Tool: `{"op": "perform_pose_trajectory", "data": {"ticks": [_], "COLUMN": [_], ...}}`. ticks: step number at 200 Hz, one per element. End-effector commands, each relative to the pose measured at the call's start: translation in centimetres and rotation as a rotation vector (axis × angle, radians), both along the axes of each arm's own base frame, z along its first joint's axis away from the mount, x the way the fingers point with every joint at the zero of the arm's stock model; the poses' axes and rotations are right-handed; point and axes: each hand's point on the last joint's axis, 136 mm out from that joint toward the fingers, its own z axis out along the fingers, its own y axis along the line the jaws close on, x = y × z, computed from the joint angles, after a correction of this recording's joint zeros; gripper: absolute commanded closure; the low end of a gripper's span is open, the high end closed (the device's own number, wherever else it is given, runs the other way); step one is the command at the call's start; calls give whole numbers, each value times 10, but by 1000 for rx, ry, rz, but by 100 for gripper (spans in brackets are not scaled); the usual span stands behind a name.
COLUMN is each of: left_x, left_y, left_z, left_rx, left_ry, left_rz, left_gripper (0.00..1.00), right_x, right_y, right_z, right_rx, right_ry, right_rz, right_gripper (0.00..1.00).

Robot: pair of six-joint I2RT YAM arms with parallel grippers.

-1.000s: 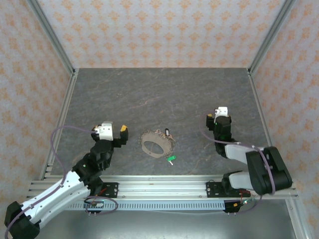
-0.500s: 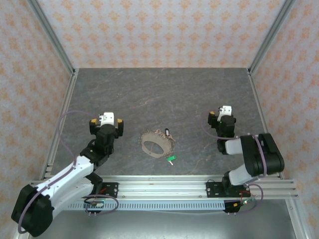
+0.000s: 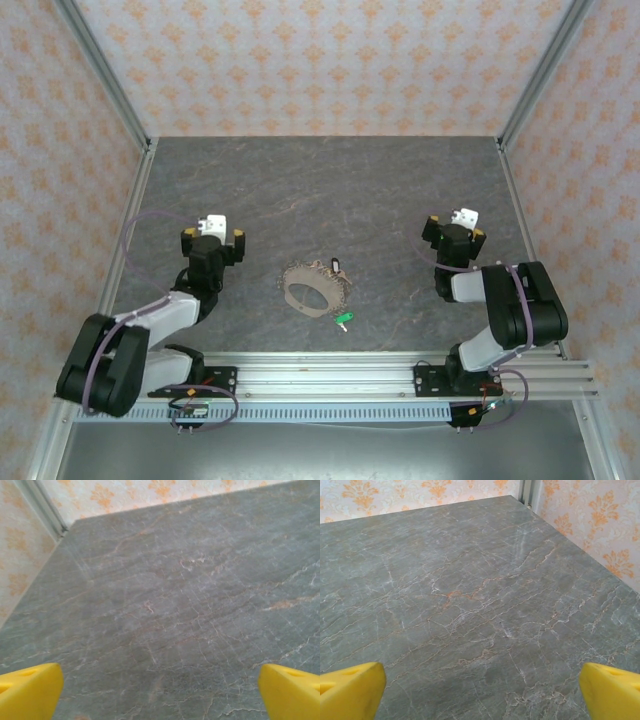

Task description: Put the keys on the keyring

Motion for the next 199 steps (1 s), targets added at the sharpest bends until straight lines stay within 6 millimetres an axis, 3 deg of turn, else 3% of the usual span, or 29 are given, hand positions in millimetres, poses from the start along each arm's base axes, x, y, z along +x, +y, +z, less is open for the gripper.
{"op": "perform_pose_trajectory", "data": {"ticks": [1, 15, 41, 56, 63, 73, 199], "left_x": [22, 32, 31, 39, 40, 46, 45], "left_y": [-14, -8, 6, 16, 19, 28, 28], "left_z": [16, 7, 5, -9, -17, -11, -13], "left_rx": [-14, -31, -92, -101, -105, -145, -143], "left_ry": [-87, -63, -83, -84, -5, -30, -17], "left_rz": [-94, -73, -33, 18, 41, 60, 65], "left_gripper": [2, 5, 5, 3, 2, 0, 0], "right_x": [2, 2, 2, 2, 1, 1, 2], "right_y": [-8, -9, -8, -8, -8, -8, -8], "right_z": [9, 9, 8, 9, 9, 8, 9], "right_rx": [8, 8, 8, 8, 7, 7, 8], "right_ry": [-30, -29, -28, -29, -28, -27, -29], "right_rz": [-48, -50, -49, -47, -47, -47, -45], "right_gripper": [1, 1, 1, 1, 1, 1, 1]}}
